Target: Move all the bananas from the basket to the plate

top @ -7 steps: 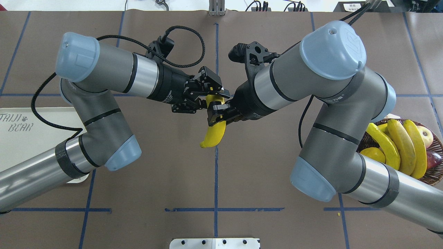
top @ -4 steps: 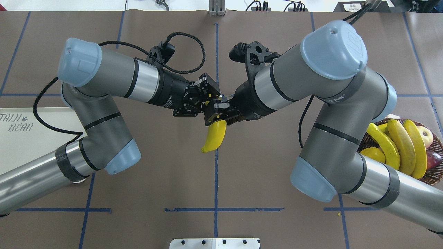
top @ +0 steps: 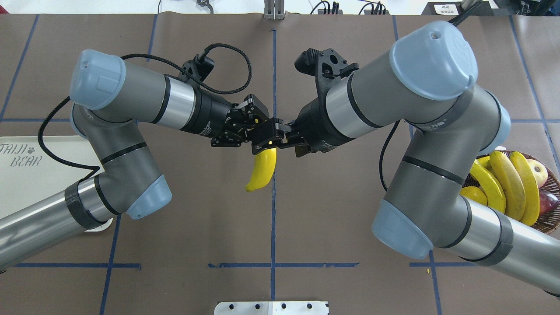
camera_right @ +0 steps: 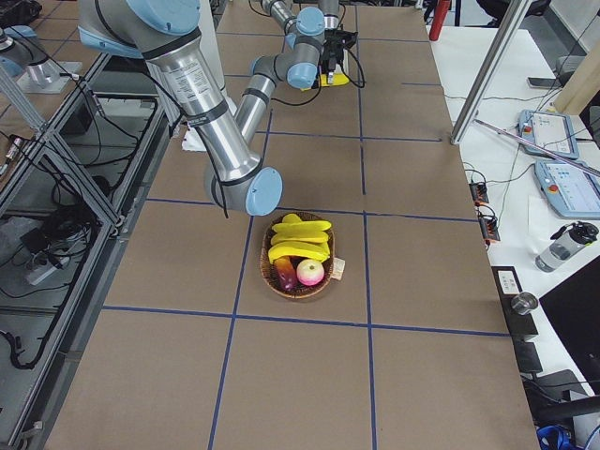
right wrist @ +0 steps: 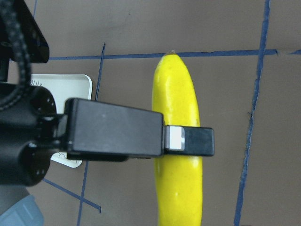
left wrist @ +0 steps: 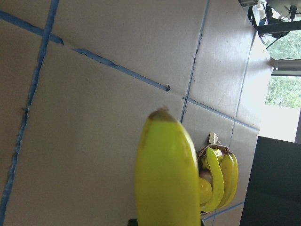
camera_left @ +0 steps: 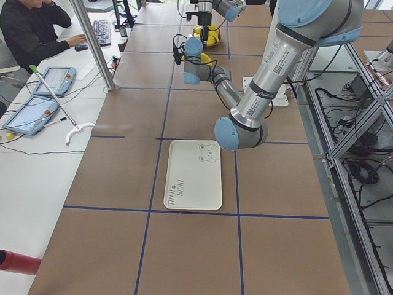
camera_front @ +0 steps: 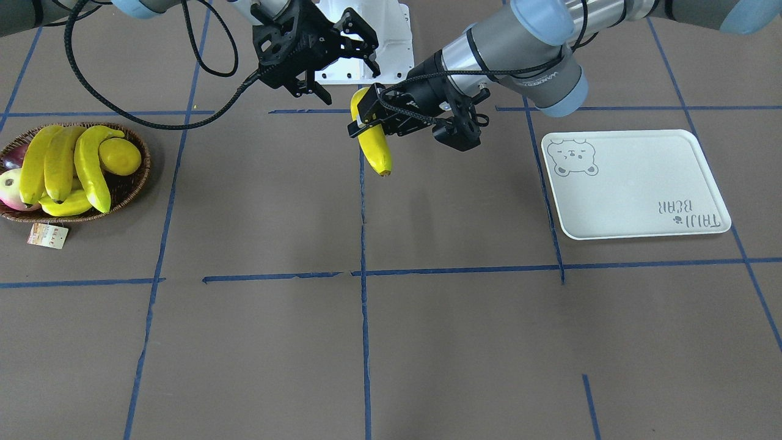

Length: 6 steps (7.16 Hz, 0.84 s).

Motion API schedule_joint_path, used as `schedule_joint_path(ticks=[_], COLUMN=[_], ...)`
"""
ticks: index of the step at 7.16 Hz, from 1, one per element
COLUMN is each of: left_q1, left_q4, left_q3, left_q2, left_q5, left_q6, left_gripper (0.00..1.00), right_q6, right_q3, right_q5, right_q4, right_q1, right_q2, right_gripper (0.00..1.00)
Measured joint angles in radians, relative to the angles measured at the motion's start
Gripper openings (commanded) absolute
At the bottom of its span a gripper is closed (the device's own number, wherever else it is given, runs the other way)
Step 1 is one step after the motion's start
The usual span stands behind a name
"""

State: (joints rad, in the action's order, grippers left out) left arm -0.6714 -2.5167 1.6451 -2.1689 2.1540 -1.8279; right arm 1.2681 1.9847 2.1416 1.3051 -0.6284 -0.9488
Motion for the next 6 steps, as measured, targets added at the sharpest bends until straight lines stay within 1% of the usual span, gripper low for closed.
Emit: schedule_joint_path(ticks=[1,3,4,6], left_q1=[-0.016,-0.080,-0.111,-0.218], left_q4=[0.034,0.187,0.254,0.351], left_q3=[0.000,0.021,0.034,0.046], left_q2=[0.036,0.105,0.154,0.310], left_q5=[0.006,0.036,0.043,0.046], left_q6=[0.038,0.148,0.236,0.493], left_gripper=[0.00,0.00,0.00,0.02], right_q6=[0.001,0.001,0.001,0.000], right_q3=[0.017,0.071,0.107,0.138], right_q5=[0.000,0.004,0.005,0.004], right_q4=[0.002,0.011,0.014,0.015], right_q1=[-0.015,-0.059,-0.078,-0.111], right_q2=[-0.019,-0.095,-0.148,-0.233], right_gripper=[0.99,0.99,0.99,0.99])
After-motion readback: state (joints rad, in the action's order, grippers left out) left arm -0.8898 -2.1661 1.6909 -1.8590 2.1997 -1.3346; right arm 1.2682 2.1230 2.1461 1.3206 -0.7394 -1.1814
